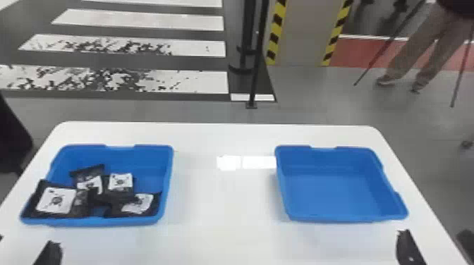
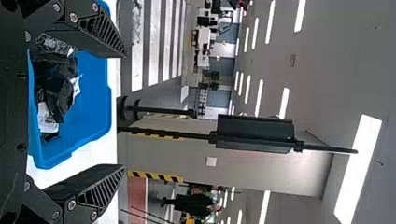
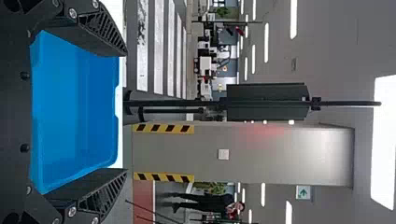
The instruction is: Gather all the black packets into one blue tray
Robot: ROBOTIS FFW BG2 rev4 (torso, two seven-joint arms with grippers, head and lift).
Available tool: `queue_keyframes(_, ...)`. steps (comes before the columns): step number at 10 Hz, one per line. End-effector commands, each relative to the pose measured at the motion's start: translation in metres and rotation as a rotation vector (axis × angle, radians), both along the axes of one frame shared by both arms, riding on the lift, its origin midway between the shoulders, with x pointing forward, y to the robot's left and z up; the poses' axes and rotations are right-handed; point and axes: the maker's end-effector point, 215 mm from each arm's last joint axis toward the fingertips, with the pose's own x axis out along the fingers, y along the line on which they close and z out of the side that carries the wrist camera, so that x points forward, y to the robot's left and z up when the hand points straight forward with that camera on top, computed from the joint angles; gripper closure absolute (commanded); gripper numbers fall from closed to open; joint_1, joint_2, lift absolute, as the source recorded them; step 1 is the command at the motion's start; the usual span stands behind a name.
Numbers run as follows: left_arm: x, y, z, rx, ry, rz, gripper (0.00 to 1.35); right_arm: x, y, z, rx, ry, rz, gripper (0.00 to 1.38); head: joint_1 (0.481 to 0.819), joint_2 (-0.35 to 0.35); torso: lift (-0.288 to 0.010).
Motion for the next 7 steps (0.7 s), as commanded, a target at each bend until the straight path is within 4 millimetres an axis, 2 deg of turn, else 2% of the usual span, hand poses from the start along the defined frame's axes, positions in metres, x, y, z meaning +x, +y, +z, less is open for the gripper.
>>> queue_keyframes(1,0.0004,-0.0012,-0.0012,-0.003,0.003,-0.003,0.2,-0.0004,0.0003,-0.0017,0.003,0.002,-0.001,0.15,0.695,-0.09,-0.11)
queue_keyframes(7,0.0021,-0.0045,-0.0015,-0.006,0.005,-0.013,0.2,0.0008,0.0028,-0.0015,0.008,0.0,0.002,0.15,0.695,-0.091,-0.11)
